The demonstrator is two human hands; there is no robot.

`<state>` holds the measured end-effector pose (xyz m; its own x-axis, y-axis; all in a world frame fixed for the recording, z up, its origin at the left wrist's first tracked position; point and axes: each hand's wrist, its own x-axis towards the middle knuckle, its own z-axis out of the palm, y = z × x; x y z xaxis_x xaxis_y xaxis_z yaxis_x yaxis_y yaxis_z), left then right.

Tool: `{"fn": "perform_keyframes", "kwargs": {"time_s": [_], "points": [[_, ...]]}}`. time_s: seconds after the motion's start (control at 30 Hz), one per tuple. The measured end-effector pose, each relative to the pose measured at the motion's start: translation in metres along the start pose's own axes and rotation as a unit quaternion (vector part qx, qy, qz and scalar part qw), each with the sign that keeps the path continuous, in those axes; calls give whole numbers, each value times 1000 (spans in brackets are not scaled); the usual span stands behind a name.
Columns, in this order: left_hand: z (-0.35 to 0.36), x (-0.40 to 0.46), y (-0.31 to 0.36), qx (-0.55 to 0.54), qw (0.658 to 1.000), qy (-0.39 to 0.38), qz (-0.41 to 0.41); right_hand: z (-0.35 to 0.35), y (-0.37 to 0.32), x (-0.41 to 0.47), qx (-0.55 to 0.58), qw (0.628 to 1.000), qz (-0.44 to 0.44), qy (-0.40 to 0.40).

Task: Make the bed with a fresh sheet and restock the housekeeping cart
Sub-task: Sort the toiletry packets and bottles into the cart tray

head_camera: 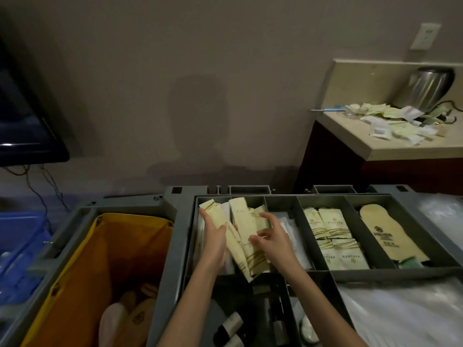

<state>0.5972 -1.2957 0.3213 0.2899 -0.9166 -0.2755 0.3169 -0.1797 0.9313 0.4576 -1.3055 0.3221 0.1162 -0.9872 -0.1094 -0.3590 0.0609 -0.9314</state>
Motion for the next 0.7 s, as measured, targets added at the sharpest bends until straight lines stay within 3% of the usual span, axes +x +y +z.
{"fn": "perform_keyframes", "kwargs": {"time_s": [0.17, 0.3, 0.5, 0.7], "points": [[-8, 5, 5, 91, 989, 83, 81, -8, 2, 22, -14, 999, -10, 28], [-7, 6, 3, 79, 988, 101, 91, -5, 5, 21, -17, 999, -37, 13], [8, 2, -5, 52, 992, 88, 68, 9, 6, -6, 22, 996, -30, -81], [9, -6, -4, 31, 996, 65, 56, -2, 8, -12, -7, 998, -34, -53]]}}
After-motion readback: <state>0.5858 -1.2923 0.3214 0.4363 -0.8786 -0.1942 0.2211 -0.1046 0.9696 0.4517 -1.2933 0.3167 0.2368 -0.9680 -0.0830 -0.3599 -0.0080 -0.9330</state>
